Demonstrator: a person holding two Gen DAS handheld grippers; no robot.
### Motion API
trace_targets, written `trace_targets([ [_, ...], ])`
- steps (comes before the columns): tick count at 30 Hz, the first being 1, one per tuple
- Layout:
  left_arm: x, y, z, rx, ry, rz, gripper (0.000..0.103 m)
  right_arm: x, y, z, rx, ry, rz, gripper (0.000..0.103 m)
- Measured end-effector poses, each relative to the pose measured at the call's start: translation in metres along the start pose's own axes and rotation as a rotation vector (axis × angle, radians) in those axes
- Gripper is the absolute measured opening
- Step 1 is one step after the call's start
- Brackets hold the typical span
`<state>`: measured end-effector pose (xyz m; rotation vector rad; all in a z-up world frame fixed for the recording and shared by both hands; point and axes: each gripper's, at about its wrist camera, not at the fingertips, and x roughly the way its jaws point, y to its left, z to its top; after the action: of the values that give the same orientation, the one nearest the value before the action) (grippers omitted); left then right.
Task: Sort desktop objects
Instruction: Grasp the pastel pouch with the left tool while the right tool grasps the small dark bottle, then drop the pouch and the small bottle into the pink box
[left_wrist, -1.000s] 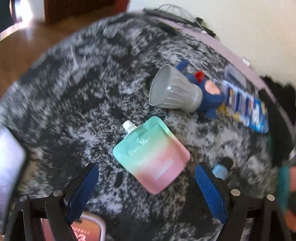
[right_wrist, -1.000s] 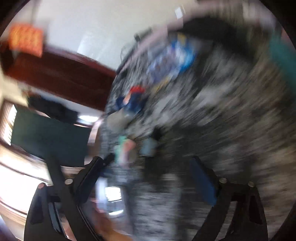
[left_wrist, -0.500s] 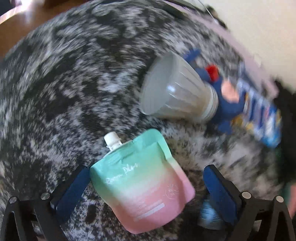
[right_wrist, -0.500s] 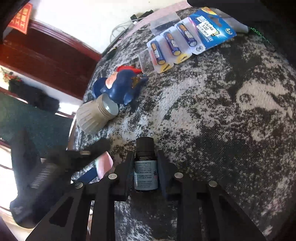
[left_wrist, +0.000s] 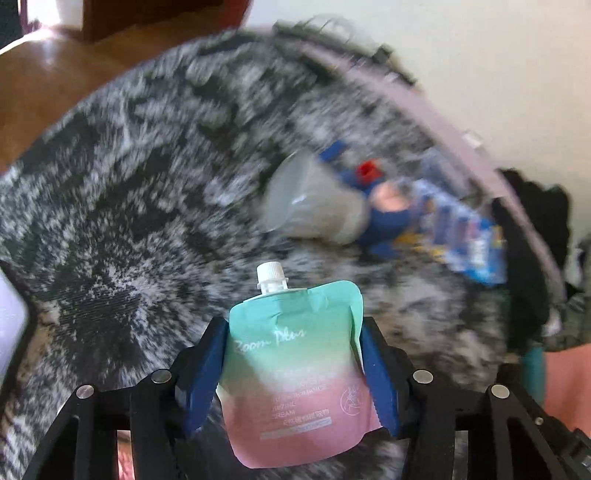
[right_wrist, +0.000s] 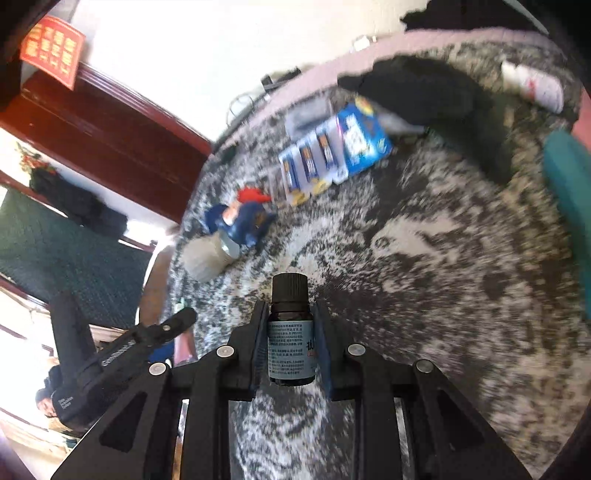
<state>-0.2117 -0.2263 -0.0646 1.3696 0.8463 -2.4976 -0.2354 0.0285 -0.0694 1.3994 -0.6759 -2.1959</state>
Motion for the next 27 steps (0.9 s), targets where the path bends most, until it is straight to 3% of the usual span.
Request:
trace_targets([
  [6,-0.074,-0.078,-0.025,0.167,-0.135,-0.165,0.060,-0.095,0.010,0.000,-0.073,-0.132,0.035,0.026],
  [12,-0.134,-0.178,-0.064,0.368,-0.206,-0.396,0.060,-0.230,0.009,-0.006,-0.151,-0.413,0.005,0.026],
  [17,-0.143,-0.268,-0.111,0.514,-0.147,-0.590,0.060,-0.349,-0.032,-0.021,-0.108,-0.681,-0.118,0.026],
  [21,-0.121,-0.341,-0.157,0.625,-0.064,-0.676,0.061,-0.408,-0.079,-0.031,-0.045,-0.794,-0.280,0.026],
  [25,-0.074,-0.396,-0.196,0.704,0.071,-0.697,0.073,-0.423,-0.144,-0.019,0.076,-0.745,-0.388,0.027],
  [27,-0.049,-0.407,-0.208,0.722,0.161,-0.689,0.078,-0.413,-0.177,-0.007,0.142,-0.655,-0.459,0.037],
])
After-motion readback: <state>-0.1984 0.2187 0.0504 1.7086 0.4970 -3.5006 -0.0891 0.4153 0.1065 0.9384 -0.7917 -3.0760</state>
